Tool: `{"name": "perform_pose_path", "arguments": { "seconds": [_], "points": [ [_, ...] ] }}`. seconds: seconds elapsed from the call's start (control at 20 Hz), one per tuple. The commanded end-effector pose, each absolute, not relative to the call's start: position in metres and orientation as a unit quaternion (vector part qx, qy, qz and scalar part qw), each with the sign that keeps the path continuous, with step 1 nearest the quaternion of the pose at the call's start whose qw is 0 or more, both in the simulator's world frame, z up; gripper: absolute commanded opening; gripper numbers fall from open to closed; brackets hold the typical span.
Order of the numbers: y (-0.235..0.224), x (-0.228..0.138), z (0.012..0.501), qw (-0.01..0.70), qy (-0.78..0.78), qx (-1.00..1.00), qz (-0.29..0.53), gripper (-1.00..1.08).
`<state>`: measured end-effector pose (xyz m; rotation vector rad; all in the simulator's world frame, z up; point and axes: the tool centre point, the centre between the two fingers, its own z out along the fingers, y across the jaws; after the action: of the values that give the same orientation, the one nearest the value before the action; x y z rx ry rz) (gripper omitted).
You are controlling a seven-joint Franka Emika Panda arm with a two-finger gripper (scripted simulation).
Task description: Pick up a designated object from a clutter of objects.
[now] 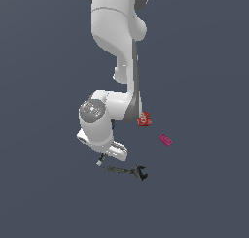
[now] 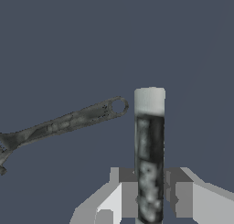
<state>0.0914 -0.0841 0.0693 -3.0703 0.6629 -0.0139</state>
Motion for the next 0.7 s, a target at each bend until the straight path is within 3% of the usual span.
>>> {"name": "perform_pose_path", "arguments": {
  "seconds": [0.0,0.65],
  "points": [
    [-0.079,0.082,0.087,0.0,0.211,-0.977,-0.005,-1.0],
    [-0.051,0.024,0.185,0.0,0.211,-0.978,-0.003,-1.0]
  ]
}}
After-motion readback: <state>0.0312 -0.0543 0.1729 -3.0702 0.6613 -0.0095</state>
